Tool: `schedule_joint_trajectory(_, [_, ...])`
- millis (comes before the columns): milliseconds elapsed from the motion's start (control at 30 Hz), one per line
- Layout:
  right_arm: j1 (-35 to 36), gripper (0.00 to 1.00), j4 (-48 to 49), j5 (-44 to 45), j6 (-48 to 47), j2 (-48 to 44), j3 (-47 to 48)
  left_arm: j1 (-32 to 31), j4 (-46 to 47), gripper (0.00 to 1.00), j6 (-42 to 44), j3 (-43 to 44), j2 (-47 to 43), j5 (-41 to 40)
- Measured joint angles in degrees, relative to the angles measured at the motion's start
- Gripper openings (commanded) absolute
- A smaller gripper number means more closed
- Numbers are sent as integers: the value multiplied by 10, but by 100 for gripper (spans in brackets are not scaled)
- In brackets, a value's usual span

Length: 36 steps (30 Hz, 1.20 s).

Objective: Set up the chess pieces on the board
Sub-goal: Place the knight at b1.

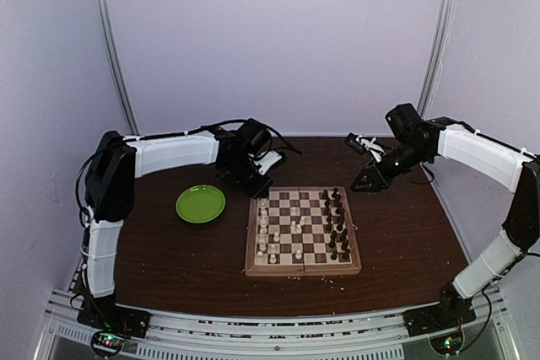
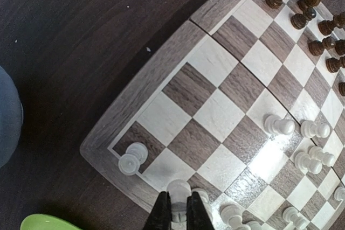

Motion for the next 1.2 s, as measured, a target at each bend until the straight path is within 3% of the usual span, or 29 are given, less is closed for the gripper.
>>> schedule_joint_trajectory(1200, [0, 36, 0, 0, 0, 3, 0, 0, 13, 22, 5, 0, 14, -8])
